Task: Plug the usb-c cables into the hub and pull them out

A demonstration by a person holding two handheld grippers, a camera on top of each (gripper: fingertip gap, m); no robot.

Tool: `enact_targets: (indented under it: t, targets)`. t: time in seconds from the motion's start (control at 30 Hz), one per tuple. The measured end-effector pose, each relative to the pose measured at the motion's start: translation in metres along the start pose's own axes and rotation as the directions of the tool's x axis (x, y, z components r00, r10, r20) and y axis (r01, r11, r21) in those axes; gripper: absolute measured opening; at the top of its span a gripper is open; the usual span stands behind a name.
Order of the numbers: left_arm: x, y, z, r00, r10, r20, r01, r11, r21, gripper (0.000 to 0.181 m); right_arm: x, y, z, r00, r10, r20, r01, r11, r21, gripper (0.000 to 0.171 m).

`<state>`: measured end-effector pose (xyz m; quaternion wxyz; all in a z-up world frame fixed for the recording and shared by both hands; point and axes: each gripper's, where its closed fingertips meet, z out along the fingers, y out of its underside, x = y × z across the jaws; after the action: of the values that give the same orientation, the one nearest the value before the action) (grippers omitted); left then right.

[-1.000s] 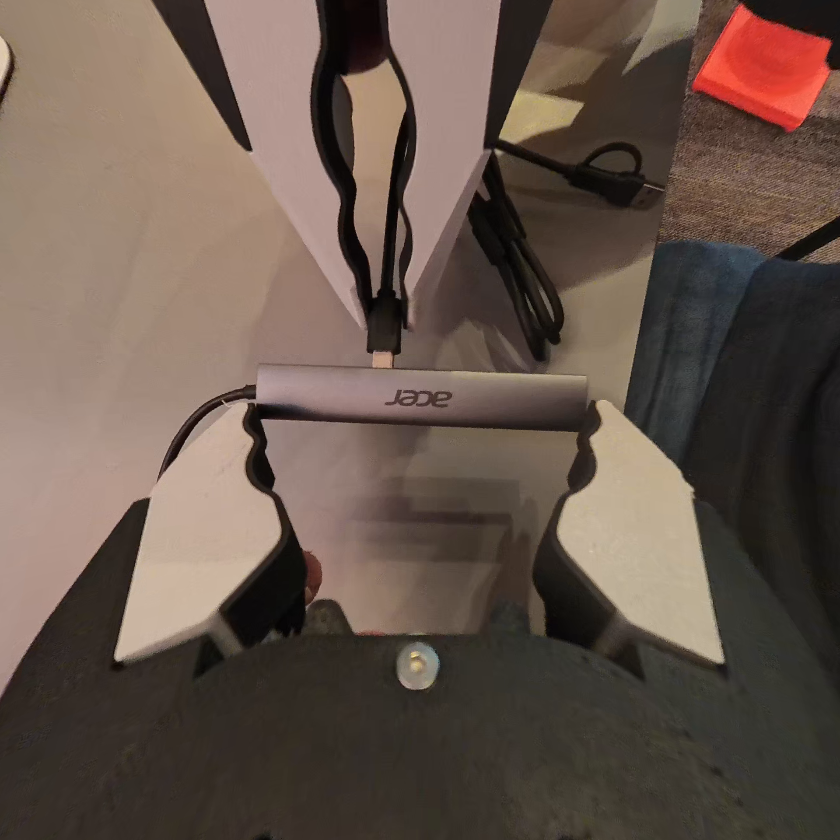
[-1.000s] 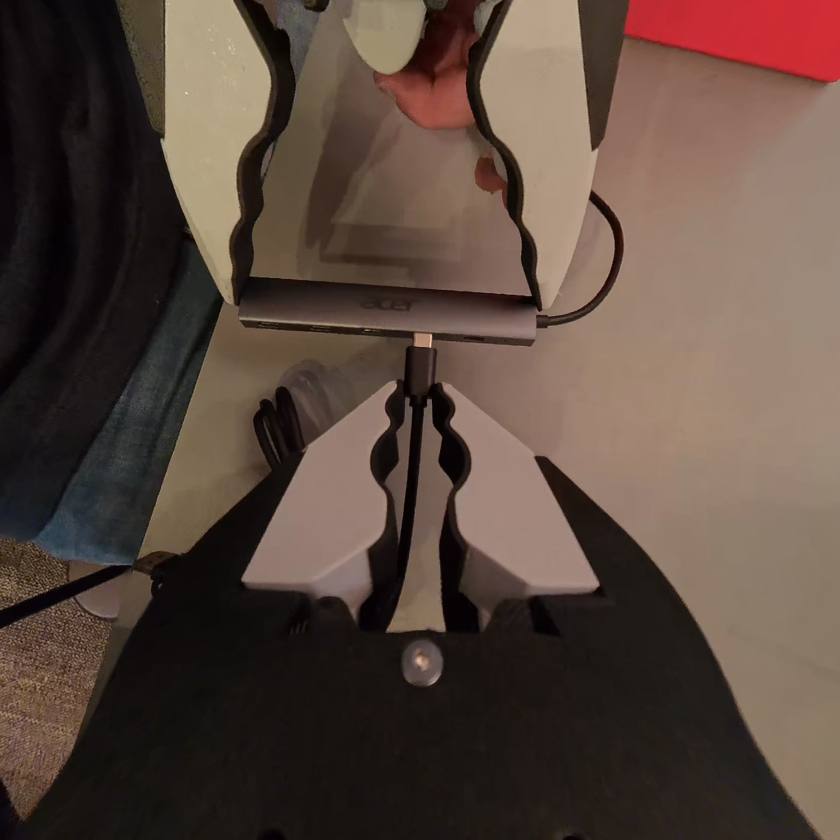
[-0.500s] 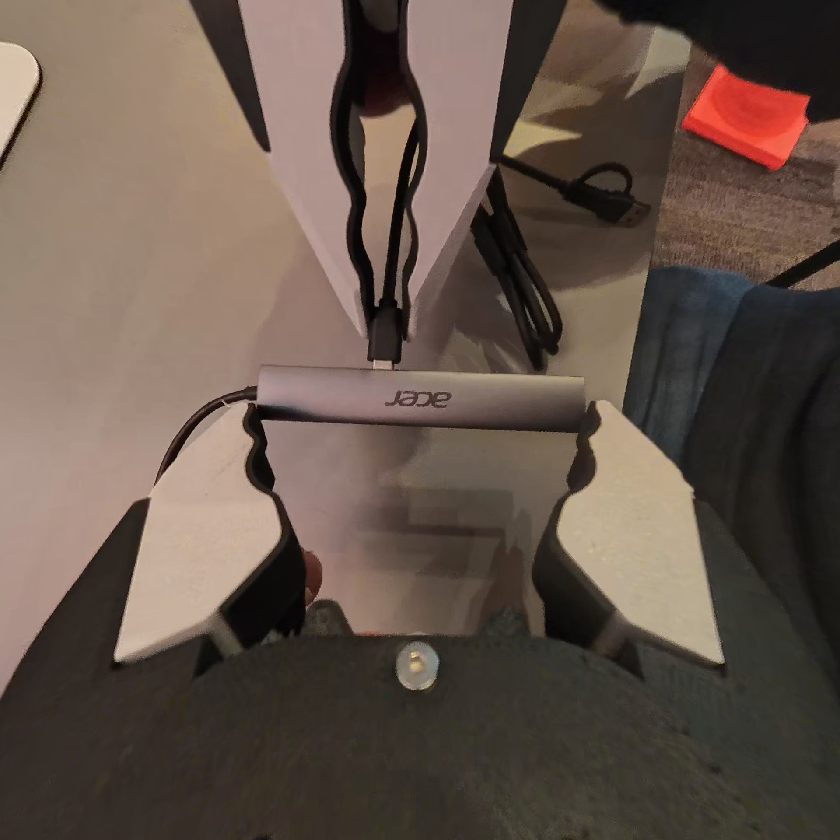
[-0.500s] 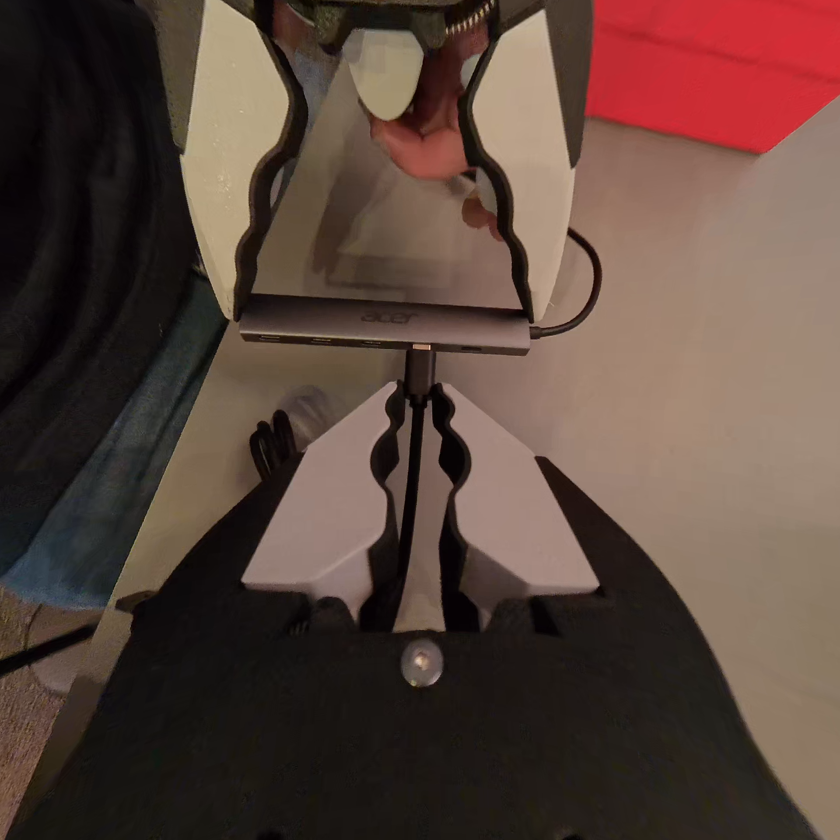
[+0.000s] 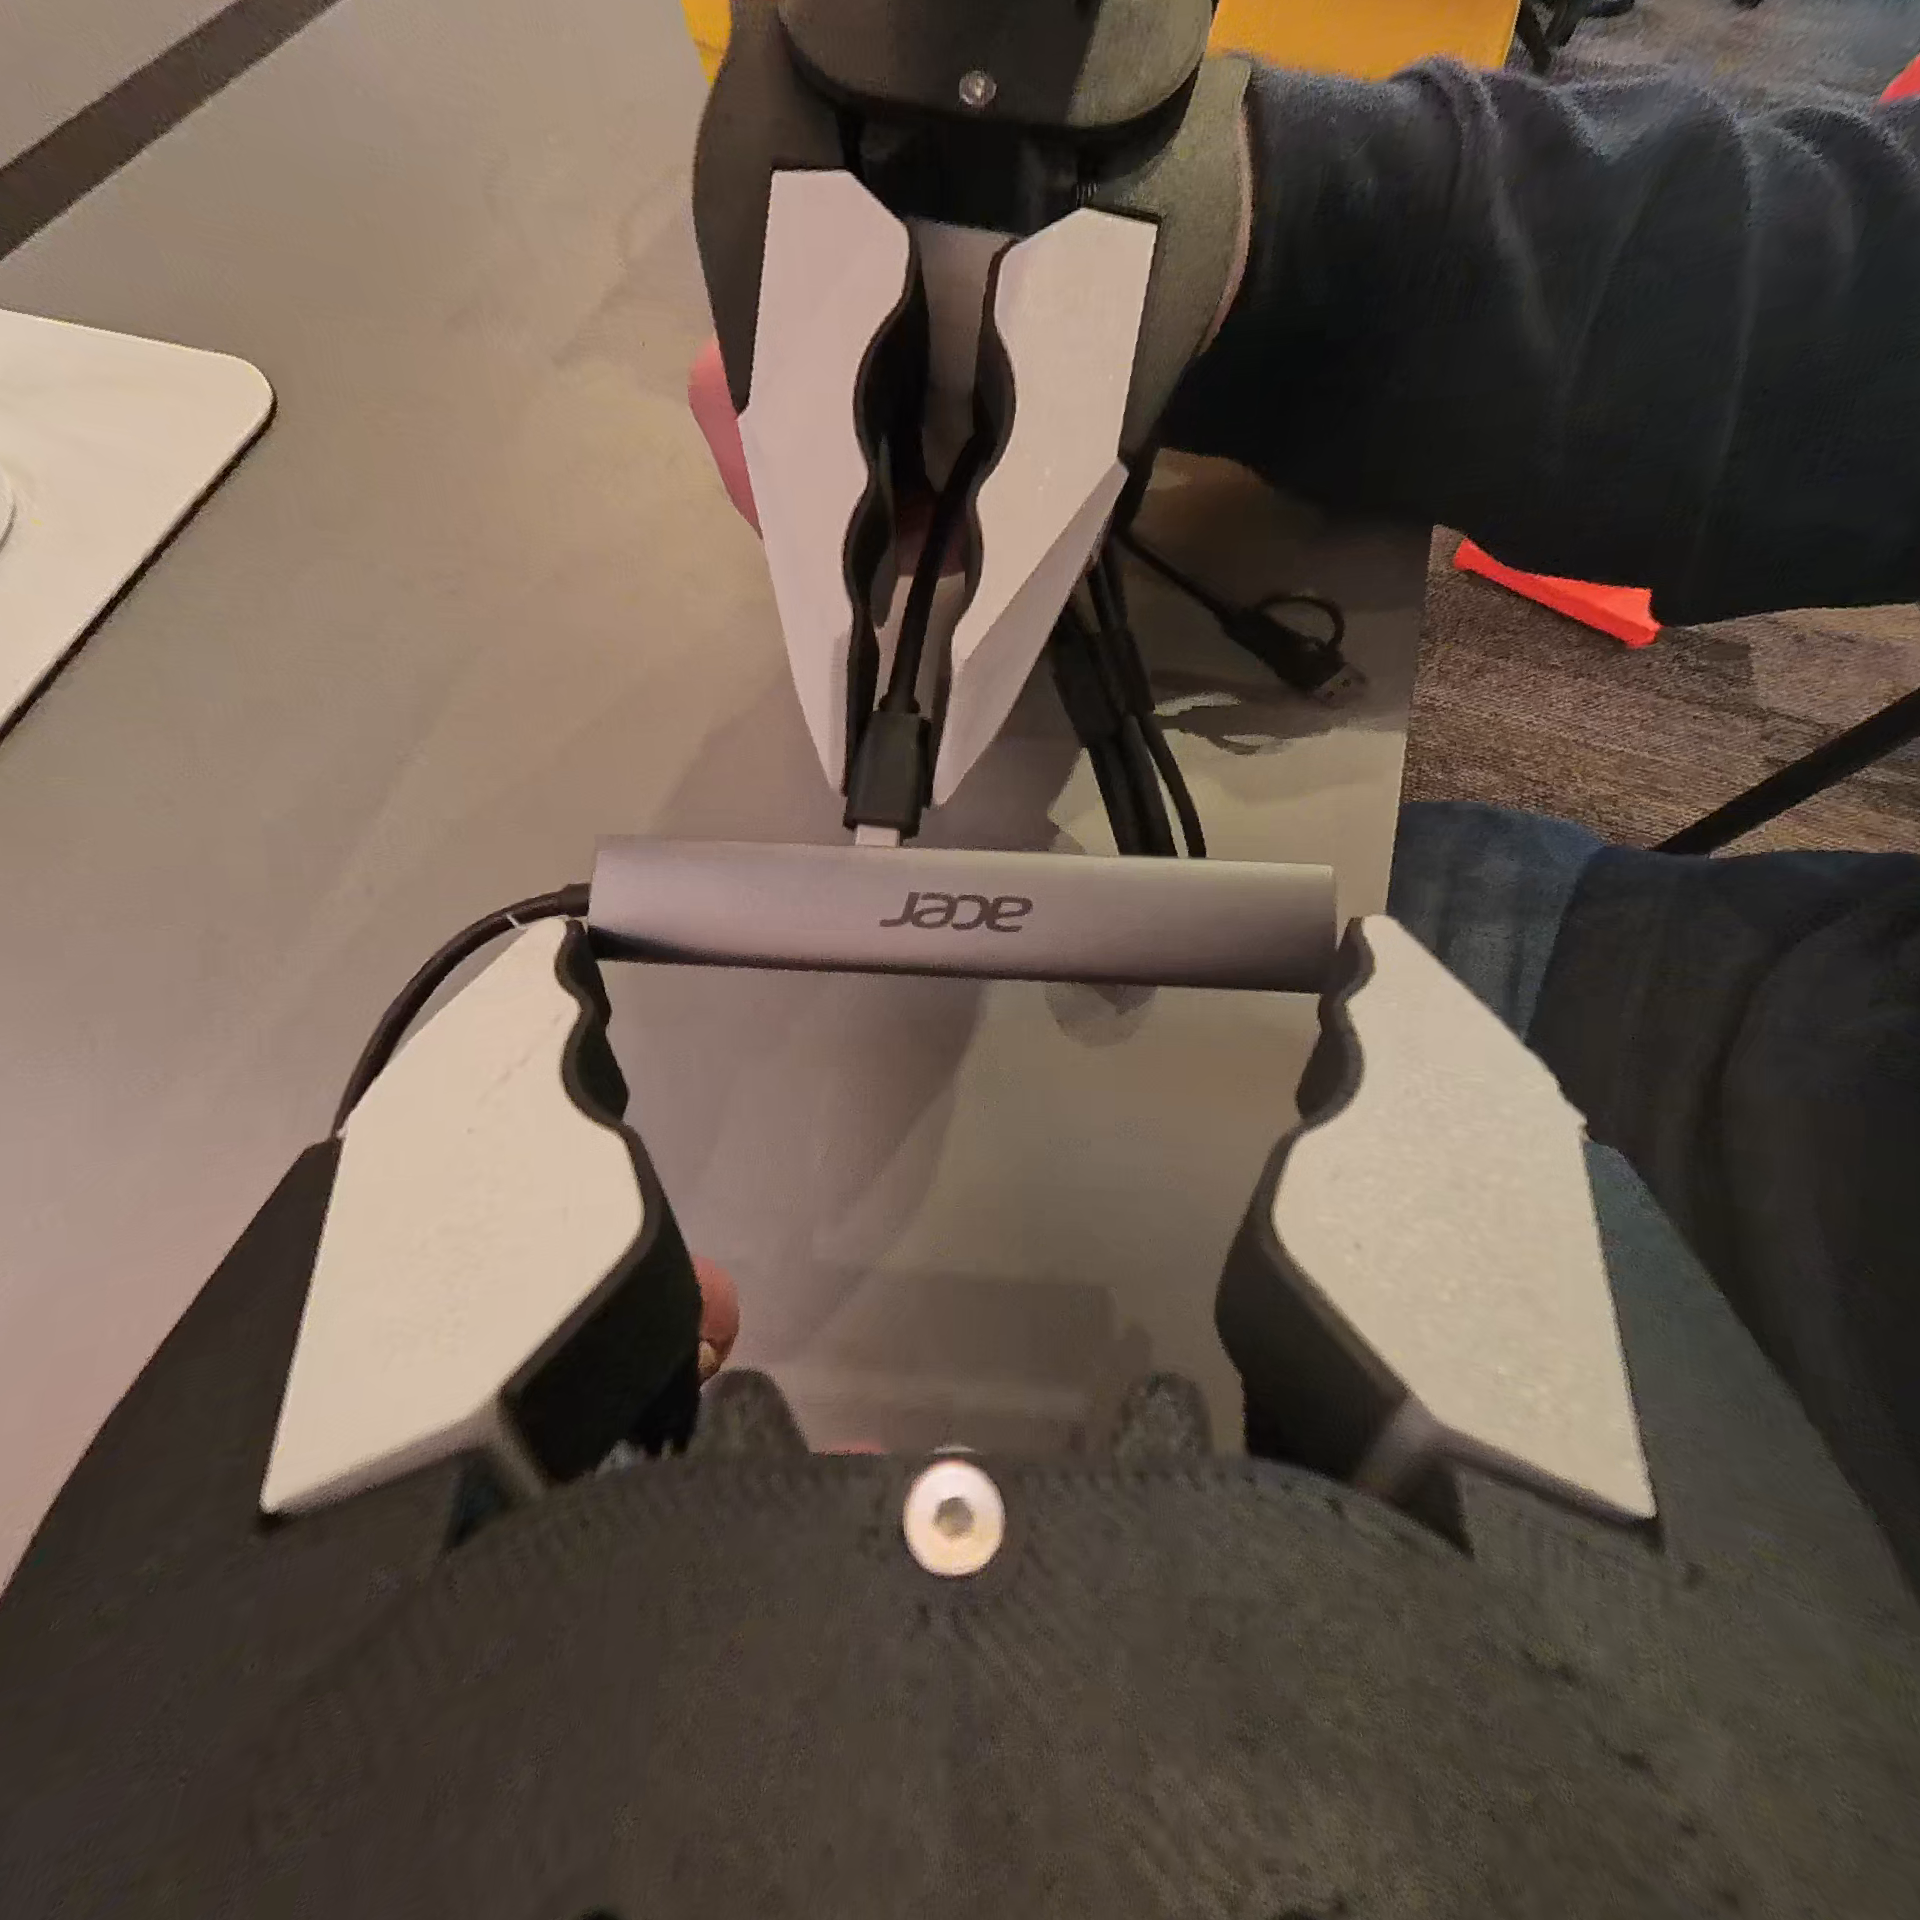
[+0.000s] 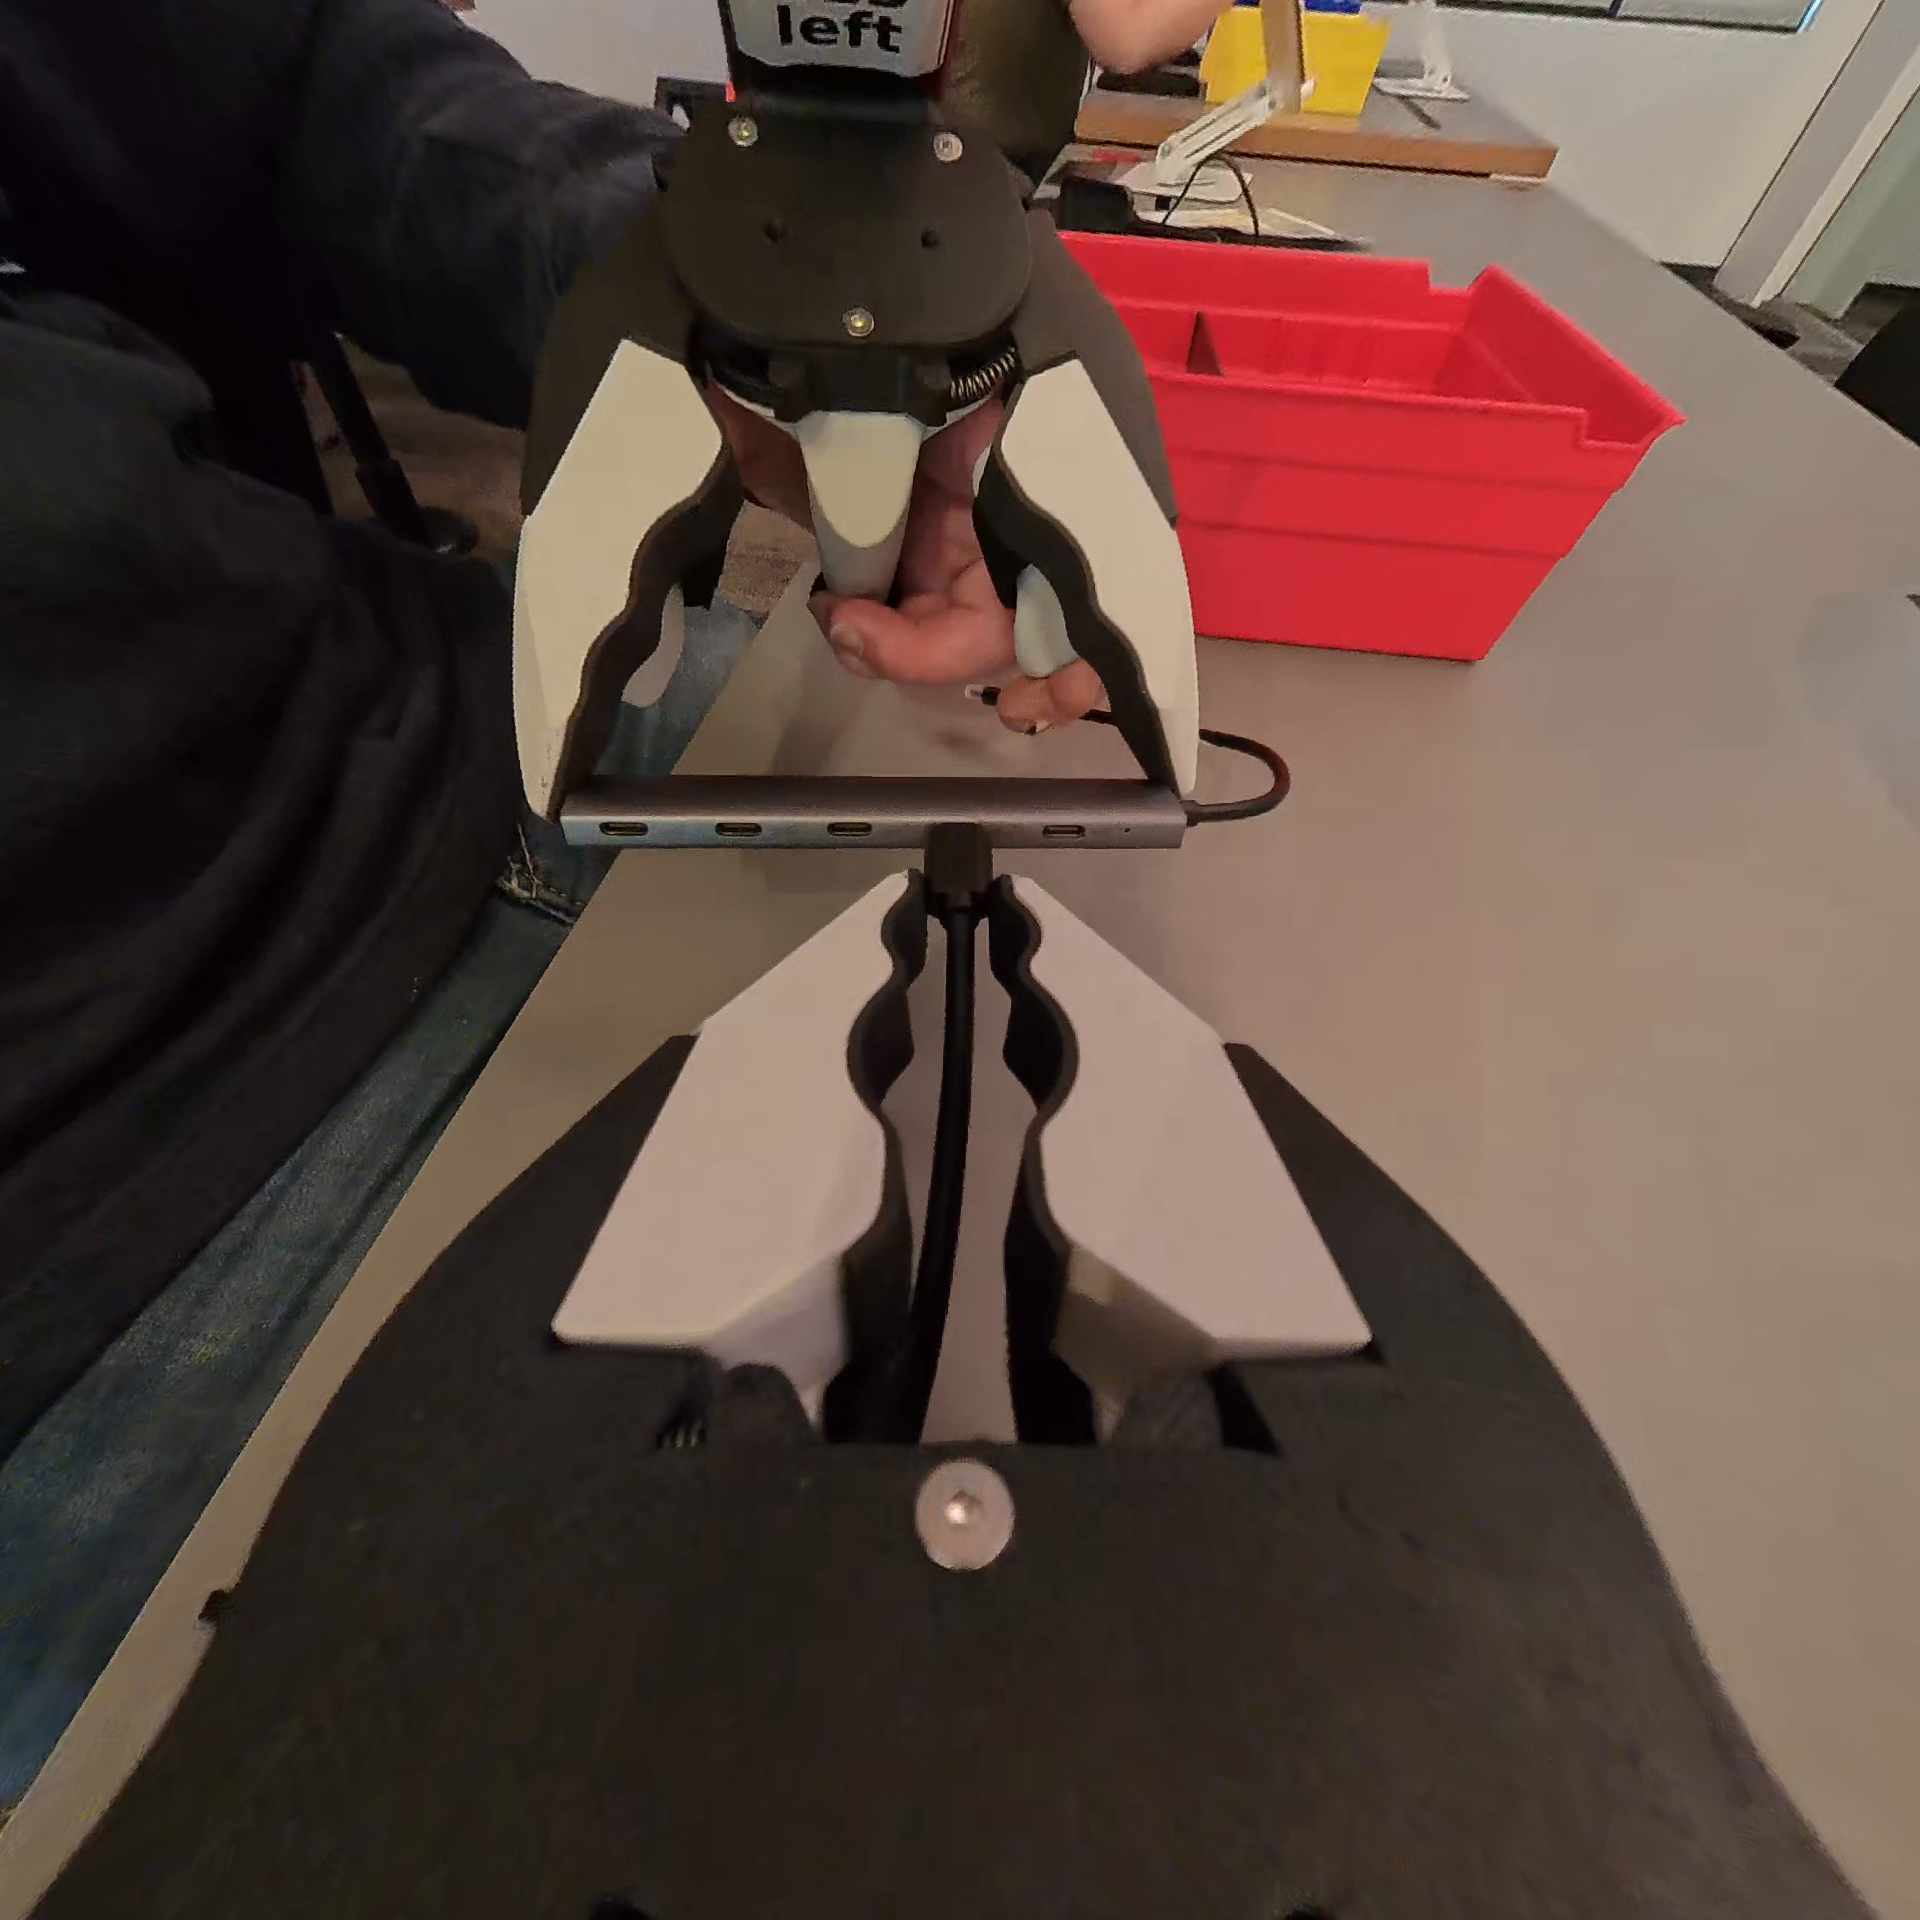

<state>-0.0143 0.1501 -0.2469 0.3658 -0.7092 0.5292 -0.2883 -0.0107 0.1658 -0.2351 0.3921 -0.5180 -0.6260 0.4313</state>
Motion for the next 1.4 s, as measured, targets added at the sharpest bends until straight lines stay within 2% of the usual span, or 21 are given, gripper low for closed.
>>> enact_targets:
  t: [0.3,0.6,1.4]
  targets:
    - [0.0006,-0.0003,-0.0008,1.0,0.022,0.007,-0.022,1.0,0.013,0.127,-0.0013,-0.0016,0.0002,1.0,-0.002,0.007,0.002,1.0,-0.02,0.009]
    - [0.0022,0.0036,0.0013,0.993,0.112,0.038,-0.112,0.994,-0.021,0.127,-0.0047,0.0011,0.0008,0.999,-0.003,0.038,0.005,0.999,-0.054,0.009]
    - [0.0005,0.0054,0.0035,0.989,0.133,0.064,-0.132,0.991,-0.019,0.127,-0.0046,0.0047,0.0041,1.0,-0.01,0.027,0.012,0.997,-0.071,0.009]
